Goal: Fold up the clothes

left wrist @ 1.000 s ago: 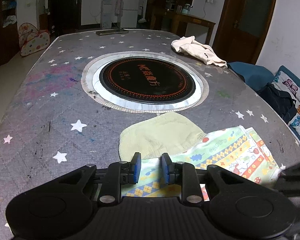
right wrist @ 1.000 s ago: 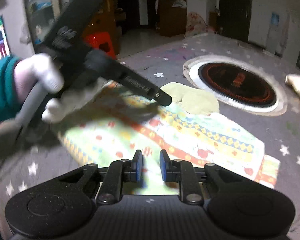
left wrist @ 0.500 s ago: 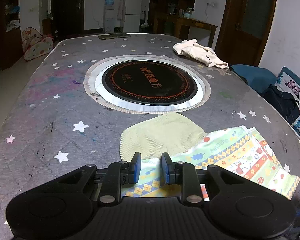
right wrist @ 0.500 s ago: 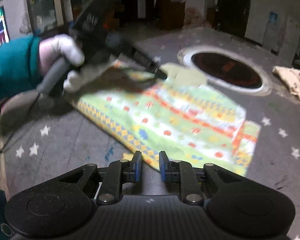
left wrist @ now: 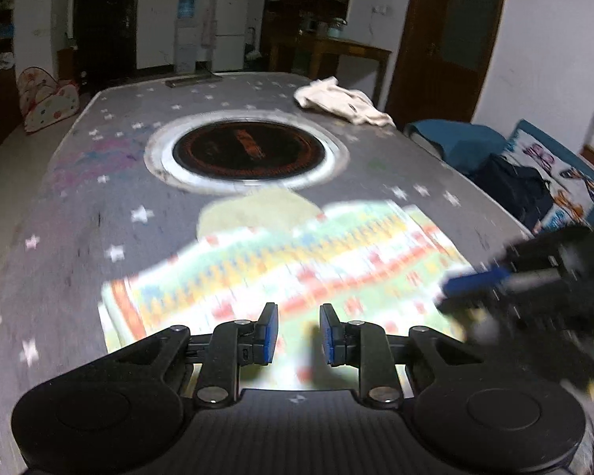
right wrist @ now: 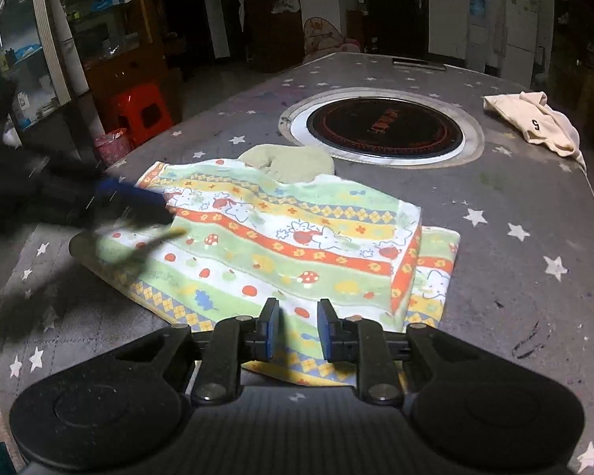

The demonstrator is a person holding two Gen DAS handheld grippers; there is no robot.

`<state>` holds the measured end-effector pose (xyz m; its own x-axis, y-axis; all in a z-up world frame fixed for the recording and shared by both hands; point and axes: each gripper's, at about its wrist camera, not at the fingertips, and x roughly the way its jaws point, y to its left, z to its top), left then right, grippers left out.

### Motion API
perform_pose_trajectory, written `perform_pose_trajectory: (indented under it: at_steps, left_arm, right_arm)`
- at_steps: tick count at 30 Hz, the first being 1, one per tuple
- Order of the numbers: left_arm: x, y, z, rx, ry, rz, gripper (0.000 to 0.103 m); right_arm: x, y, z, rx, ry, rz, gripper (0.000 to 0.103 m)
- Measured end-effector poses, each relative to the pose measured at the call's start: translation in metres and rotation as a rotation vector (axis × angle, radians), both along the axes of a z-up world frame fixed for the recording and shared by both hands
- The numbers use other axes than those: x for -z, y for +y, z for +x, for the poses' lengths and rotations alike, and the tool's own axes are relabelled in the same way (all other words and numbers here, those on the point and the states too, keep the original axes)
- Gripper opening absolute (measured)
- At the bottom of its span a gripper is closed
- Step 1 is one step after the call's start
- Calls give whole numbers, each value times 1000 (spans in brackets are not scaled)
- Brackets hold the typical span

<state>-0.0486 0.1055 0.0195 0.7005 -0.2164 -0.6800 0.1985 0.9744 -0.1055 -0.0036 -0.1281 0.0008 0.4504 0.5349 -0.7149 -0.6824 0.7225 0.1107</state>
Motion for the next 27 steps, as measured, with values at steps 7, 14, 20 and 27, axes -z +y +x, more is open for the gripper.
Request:
perform_pose_trajectory:
  at_steps: [7, 14, 20, 27]
  left_arm:
    - [17, 5, -28, -26, -11, 4, 26]
    - [15, 46, -35, -114, 40, -15, 25]
    - [-10, 56, -13, -133, -16, -24, 26]
    - [1, 56, 38, -157, 18, -36, 26]
  right_arm:
    - [6, -1, 2, 4, 11, -9, 23]
    - [5, 1, 4, -12, 7, -37, 24]
    - [-9, 6, 15, 0, -28, -20, 26]
    - [-12, 26, 59, 63, -51, 20, 26]
